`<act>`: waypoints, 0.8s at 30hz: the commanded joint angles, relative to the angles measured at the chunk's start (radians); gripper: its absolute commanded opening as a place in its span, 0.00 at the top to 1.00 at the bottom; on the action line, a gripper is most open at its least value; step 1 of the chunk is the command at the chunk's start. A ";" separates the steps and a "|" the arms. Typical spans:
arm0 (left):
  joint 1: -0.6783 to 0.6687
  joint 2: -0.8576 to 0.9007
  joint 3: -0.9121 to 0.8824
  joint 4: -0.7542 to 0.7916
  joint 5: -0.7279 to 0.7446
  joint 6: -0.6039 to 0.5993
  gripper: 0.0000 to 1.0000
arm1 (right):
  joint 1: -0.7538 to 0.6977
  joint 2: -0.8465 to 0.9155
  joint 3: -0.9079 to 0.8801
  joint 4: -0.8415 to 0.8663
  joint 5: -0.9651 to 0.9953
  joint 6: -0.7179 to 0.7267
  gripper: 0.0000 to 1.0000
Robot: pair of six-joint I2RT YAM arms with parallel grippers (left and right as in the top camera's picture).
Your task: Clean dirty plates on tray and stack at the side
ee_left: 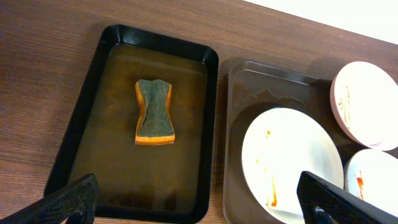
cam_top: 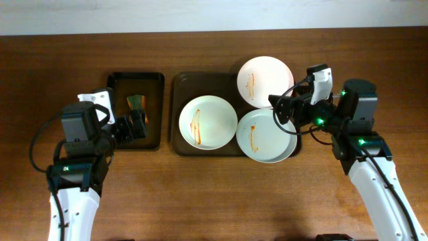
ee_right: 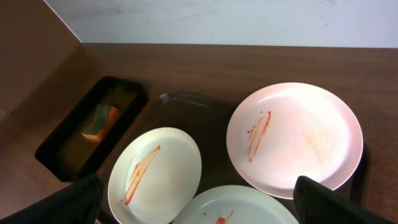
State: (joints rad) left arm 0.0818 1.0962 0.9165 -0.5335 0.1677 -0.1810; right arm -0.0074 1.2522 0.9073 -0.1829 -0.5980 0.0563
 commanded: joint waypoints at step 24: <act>0.004 0.004 0.019 0.016 0.019 -0.013 0.00 | 0.007 0.003 0.017 -0.001 0.013 0.008 0.02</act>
State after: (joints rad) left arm 0.0818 1.0962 0.9165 -0.5224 0.1741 -0.1814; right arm -0.0074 1.2522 0.9073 -0.1829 -0.5980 0.0563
